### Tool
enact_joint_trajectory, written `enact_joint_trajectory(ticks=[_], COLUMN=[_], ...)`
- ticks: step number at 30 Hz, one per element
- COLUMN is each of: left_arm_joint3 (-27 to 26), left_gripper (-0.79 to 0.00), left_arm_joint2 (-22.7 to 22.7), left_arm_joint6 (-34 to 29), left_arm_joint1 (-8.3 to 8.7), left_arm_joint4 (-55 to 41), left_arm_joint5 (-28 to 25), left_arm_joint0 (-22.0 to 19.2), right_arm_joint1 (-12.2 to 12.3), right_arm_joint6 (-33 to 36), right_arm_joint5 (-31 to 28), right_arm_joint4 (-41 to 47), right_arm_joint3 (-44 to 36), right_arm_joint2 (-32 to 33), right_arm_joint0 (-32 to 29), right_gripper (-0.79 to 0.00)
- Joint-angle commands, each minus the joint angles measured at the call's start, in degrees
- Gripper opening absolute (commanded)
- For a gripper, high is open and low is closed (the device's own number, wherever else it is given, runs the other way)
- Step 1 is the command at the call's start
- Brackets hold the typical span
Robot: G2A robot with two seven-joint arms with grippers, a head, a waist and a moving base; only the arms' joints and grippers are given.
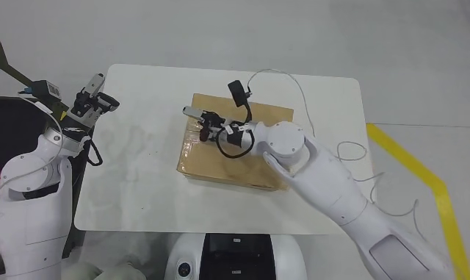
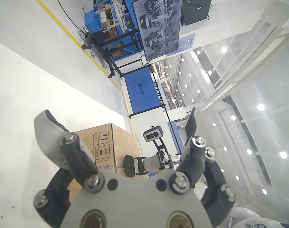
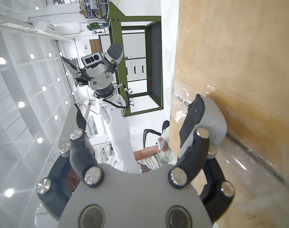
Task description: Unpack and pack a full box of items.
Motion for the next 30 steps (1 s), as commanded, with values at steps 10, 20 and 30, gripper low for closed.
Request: enact_joint_trajectory(ticks=[10, 20, 30], left_arm_joint3=[0.0, 0.0, 0.0], left_gripper=[0.0, 0.0, 0.0], left_arm_joint2=[0.0, 0.0, 0.0], left_arm_joint6=[0.0, 0.0, 0.0], left_arm_joint1=[0.0, 0.0, 0.0], left_arm_joint4=[0.0, 0.0, 0.0], left_arm_joint5=[0.0, 0.0, 0.0], left_arm_joint0=[0.0, 0.0, 0.0], right_arm_joint1=[3.0, 5.2, 7.1], right_arm_joint6=[-0.8, -2.1, -3.4], right_arm_joint5=[2.5, 4.7, 5.6], right_arm_joint4=[-4.5, -7.9, -11.9], right_arm_joint3=[-8.1, -16.4, -25.9], right_arm_joint2=[9.0, 17.1, 24.7], right_arm_joint0=[-9.6, -18.8, -28.5], right_gripper=[0.0, 0.0, 0.0])
